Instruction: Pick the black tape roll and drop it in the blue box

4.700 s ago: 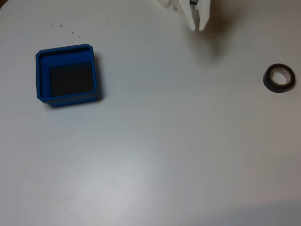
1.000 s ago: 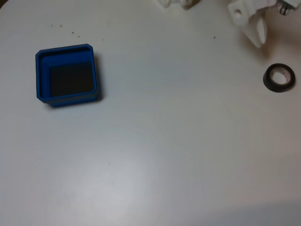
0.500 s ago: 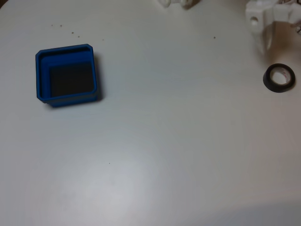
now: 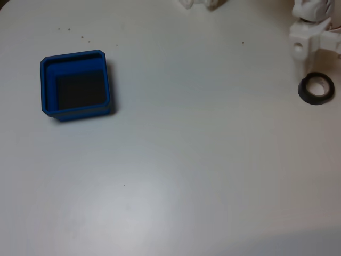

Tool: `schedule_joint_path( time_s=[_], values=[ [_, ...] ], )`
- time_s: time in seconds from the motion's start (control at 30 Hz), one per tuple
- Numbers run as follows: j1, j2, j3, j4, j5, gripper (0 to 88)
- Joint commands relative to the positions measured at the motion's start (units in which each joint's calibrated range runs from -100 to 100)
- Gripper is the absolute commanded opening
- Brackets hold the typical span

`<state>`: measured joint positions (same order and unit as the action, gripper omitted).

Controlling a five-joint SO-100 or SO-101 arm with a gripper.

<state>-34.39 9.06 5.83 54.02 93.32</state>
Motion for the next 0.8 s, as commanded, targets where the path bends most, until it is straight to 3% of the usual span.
schedule_joint_path(
  time_s=[0.0, 0.77],
  values=[
    [0.1, 2.1, -8.4, 3.8, -0.3, 0.7],
    [-0.2, 5.4, -12.2, 4.6, -0.3, 0.7]
  ],
)
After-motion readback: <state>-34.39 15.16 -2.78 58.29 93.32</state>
